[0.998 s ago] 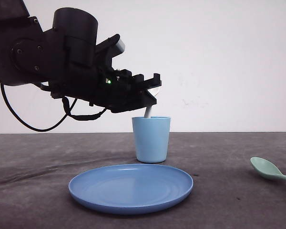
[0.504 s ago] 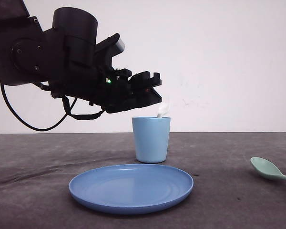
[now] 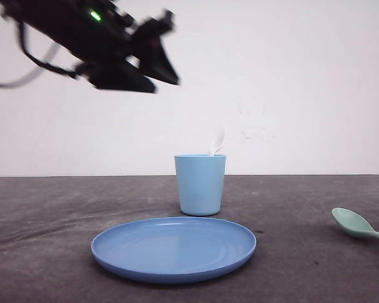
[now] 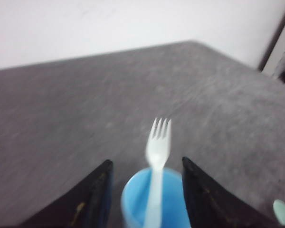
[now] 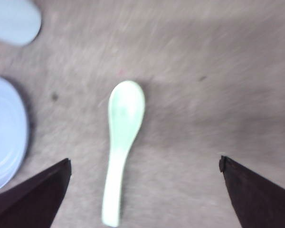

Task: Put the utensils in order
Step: 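Open the left gripper and raise it away from the cup, then lower the right gripper onto the mint-green spoon and grasp its handle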

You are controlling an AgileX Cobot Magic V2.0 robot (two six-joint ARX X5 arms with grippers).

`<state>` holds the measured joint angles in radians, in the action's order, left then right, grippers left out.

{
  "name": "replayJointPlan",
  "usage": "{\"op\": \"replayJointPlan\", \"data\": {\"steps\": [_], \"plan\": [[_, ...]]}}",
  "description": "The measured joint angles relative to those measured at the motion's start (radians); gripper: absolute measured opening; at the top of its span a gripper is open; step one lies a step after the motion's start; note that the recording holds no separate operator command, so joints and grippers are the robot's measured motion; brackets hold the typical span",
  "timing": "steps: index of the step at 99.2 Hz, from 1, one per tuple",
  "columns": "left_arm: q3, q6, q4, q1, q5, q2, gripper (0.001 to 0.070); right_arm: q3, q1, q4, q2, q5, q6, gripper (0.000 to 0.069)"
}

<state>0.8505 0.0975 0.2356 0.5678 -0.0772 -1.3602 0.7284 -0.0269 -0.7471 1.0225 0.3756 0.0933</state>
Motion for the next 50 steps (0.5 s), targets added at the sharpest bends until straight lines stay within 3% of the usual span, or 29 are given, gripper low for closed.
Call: {"op": "replayJointPlan", "data": {"steps": [31,50], "plan": [[0.000,0.000,-0.419,-0.156,0.009,0.340,0.0271,0.000,-0.089,0.106,0.178,0.019,0.001,0.0637],[0.000,-0.035,-0.631,-0.264,0.119,0.500,0.0271,0.000,-0.135,0.198,0.269,0.021,0.014,0.0637]]}}
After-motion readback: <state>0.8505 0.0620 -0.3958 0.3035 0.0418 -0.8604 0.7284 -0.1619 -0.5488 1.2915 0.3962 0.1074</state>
